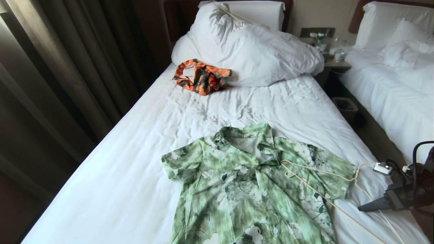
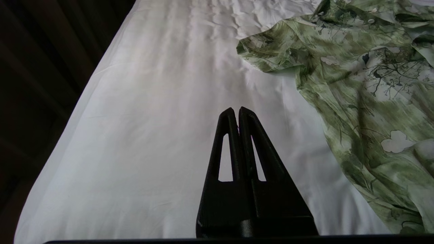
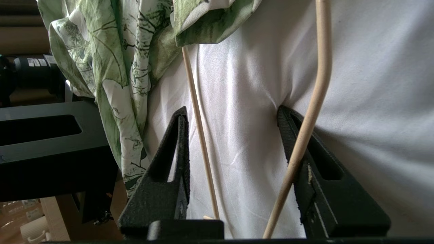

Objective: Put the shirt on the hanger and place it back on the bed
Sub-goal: Lift the shirt and hanger

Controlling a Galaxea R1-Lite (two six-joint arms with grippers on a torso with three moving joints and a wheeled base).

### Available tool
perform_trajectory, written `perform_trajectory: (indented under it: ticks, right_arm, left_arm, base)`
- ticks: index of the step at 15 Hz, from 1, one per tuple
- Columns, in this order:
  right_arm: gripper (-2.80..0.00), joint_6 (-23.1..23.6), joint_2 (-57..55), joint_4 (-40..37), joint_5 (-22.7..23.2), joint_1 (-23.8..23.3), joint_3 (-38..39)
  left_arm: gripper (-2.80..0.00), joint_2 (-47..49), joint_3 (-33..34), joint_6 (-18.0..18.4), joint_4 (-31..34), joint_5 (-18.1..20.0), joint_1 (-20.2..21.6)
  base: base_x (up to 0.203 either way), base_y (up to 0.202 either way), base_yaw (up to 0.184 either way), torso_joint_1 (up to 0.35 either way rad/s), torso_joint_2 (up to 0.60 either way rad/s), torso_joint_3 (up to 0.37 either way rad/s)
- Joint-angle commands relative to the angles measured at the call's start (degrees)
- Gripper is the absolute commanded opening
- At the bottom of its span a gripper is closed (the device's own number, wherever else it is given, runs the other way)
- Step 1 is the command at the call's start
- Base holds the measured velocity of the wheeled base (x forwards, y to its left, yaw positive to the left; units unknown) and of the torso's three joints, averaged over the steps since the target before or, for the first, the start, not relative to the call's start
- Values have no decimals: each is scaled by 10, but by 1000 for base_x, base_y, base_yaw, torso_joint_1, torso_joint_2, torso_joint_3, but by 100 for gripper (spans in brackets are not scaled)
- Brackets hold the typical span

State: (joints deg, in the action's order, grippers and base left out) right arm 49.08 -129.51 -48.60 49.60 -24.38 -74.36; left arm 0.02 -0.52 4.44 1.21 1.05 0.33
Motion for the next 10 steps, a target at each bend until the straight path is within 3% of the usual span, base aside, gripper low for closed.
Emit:
perform_trajectory:
  ticks: [1,10]
  right_arm:
    - [-280,3,0,-2,2,-1,-1]
    - [-280,8,47,-3,15,-20,-1]
  left_arm:
    - [-280,-1,0,0,0,0,0]
    - [-280,-1,0,0,0,0,0]
  base:
    - [0,0,0,0,0,0]
    - [0,0,0,0,0,0]
